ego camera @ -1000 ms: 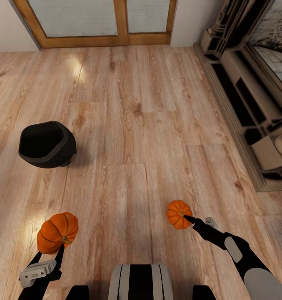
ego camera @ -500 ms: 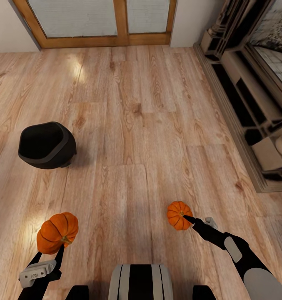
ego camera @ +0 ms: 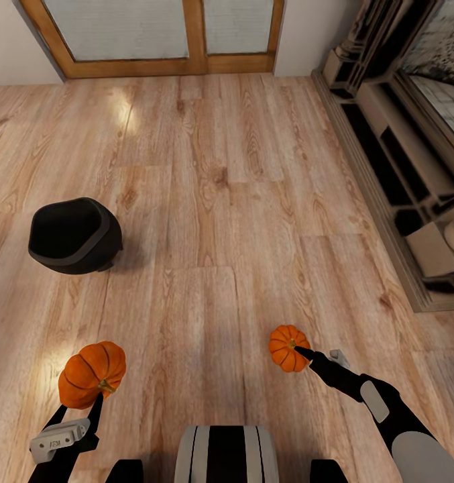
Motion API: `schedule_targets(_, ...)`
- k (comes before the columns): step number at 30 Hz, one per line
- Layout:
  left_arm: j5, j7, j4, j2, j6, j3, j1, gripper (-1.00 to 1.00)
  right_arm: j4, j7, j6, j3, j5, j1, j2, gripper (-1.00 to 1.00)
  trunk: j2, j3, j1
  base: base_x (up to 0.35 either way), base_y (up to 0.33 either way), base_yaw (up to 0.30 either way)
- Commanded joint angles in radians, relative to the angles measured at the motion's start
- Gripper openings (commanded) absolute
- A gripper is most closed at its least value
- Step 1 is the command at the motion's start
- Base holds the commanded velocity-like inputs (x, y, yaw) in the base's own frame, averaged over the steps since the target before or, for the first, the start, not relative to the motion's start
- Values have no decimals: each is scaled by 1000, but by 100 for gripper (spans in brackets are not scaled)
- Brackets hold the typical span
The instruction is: Place each of the two pumpkins and all three candles from the living room inside a cabinet in the living room (use any cabinet), then make sure every cabinet is closed, and position the cauldron so it is next to a table in the living room.
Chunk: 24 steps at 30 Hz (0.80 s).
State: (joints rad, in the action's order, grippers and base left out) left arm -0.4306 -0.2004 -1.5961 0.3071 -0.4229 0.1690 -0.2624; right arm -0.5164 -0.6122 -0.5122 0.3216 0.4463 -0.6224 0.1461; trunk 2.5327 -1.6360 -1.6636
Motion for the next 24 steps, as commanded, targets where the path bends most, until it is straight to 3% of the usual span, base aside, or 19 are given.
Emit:
schedule_targets(1, -2, -8, -1, 1, -3, 3, 0, -100, 0, -1, -8, 4, 5, 0, 0, 100, 0, 0, 0, 3, 0, 0)
schedule_targets(7, -2, -8, -1, 1, -4, 4, 0, -100, -1, -1, -8, 4, 5, 0, -1, 100, 0, 0, 0, 1, 0, 0)
schedule_targets(8, -2, -8, -1, 1, -4, 4, 0, -100, -1, 0, -8, 4, 5, 0, -2, -100, 0, 0, 0, 0, 0, 0)
schedule_targets(14, -2, -8, -1, 1, -4, 4, 0, -100, -1, 3, -8, -20, 5, 0, -2, -100, 0, 0, 0, 0, 0, 0)
schedule_targets(24, -2, -8, -1, 1, -4, 3, 0, -100, -1, 3, -8, -24, 5, 0, -2, -100, 0, 0, 0, 0, 0, 0)
